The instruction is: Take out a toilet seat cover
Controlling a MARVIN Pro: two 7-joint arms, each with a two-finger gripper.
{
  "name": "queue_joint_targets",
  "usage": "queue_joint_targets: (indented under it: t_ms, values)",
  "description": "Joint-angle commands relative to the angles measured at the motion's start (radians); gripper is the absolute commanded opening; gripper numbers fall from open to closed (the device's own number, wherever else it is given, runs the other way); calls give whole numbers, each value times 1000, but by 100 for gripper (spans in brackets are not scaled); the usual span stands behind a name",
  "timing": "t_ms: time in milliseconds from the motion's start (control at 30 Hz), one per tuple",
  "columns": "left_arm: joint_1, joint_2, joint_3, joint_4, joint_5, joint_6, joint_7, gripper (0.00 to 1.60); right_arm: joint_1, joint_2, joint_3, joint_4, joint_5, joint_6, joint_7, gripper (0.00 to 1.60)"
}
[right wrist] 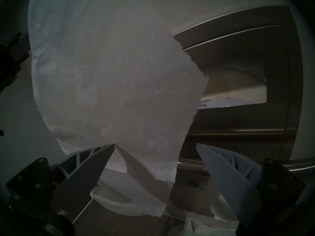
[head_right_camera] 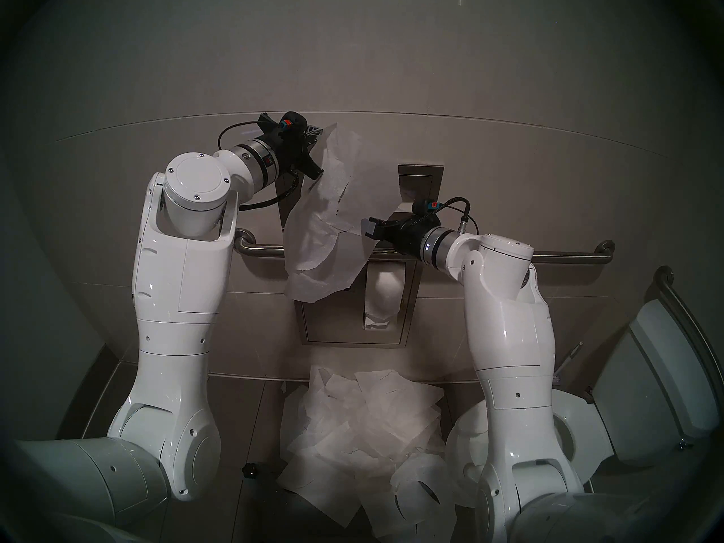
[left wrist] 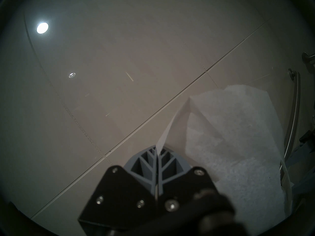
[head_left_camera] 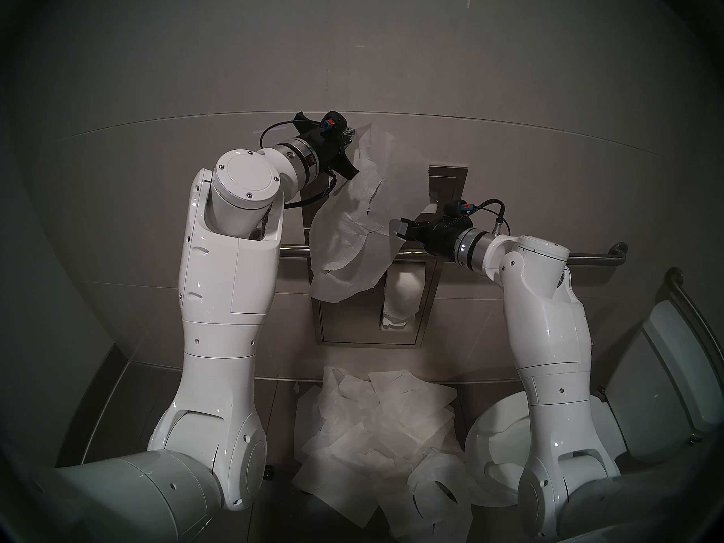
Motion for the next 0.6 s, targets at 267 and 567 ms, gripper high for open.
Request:
queue_joint_targets:
  t_ms: [267, 567]
  values:
    - [-37, -4, 0, -25, 0, -6, 7, 0, 20, 60, 52, -28, -1, -28, 23, 160]
    - [-37, -4, 0, -25, 0, -6, 8, 0, 20, 24, 55, -6, 27, -43, 44, 160]
